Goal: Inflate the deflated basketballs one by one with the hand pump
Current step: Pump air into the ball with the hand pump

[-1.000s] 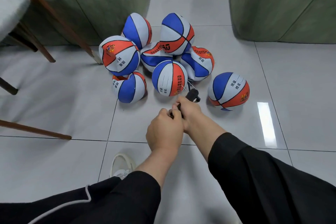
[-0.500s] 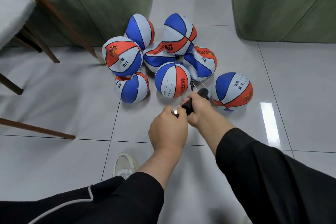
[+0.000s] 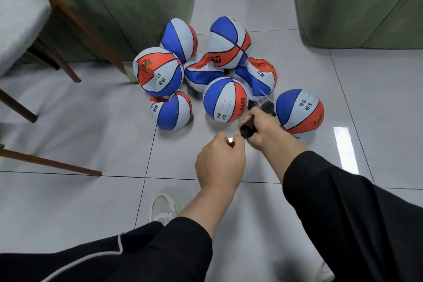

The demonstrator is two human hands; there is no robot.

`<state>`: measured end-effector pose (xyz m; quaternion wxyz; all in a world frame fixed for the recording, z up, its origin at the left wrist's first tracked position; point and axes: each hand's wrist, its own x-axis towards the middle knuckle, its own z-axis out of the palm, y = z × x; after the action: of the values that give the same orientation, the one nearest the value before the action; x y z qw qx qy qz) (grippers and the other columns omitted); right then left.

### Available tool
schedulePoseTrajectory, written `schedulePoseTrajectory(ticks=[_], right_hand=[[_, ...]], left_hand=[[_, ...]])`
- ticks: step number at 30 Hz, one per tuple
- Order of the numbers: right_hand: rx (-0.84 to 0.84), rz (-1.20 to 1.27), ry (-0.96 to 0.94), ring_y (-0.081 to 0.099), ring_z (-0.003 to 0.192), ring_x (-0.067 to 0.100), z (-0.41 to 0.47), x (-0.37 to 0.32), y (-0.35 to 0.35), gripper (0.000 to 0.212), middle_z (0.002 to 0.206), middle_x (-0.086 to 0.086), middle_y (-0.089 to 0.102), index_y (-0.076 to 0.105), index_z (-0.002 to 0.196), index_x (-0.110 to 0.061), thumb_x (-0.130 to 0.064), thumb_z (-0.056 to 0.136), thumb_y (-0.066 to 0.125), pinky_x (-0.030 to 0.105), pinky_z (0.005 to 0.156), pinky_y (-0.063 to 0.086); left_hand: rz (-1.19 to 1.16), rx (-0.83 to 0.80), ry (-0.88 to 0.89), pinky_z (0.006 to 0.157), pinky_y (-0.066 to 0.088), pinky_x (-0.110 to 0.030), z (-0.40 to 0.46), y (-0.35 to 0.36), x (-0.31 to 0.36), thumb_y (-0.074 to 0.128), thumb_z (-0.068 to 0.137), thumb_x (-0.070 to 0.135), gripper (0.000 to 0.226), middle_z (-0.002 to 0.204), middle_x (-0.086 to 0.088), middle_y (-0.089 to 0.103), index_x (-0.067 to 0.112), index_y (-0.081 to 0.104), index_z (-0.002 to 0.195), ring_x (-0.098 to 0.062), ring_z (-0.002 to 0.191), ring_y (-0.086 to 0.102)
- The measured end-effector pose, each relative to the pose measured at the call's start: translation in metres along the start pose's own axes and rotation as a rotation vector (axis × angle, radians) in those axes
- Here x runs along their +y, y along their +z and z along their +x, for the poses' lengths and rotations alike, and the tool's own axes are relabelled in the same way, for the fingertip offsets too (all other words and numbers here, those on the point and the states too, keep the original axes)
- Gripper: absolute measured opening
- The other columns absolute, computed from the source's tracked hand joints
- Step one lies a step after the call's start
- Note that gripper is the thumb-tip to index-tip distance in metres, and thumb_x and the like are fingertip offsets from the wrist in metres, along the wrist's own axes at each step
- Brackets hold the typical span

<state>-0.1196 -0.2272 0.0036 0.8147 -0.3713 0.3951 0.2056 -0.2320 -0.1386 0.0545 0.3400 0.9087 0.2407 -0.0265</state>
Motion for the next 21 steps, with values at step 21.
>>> schedulePoseTrajectory(ticks=[21], right_hand=[[-0.084,-0.006,0.101,0.037,0.046,0.016,-0.006,0.045,0.002,0.010,0.058,0.004,0.039,0.052,0.087,-0.007,0.003,0.089,0.051,0.027,0.047,0.043]], left_hand=[[0.073,0.010,-0.047,0.056,0.034,-0.033,0.005,0.008,-0.005,0.043,0.103,0.052,0.046,0.064,0.002,0.053,0.023,0.040,0.067,-0.027,0.069,0.054]])
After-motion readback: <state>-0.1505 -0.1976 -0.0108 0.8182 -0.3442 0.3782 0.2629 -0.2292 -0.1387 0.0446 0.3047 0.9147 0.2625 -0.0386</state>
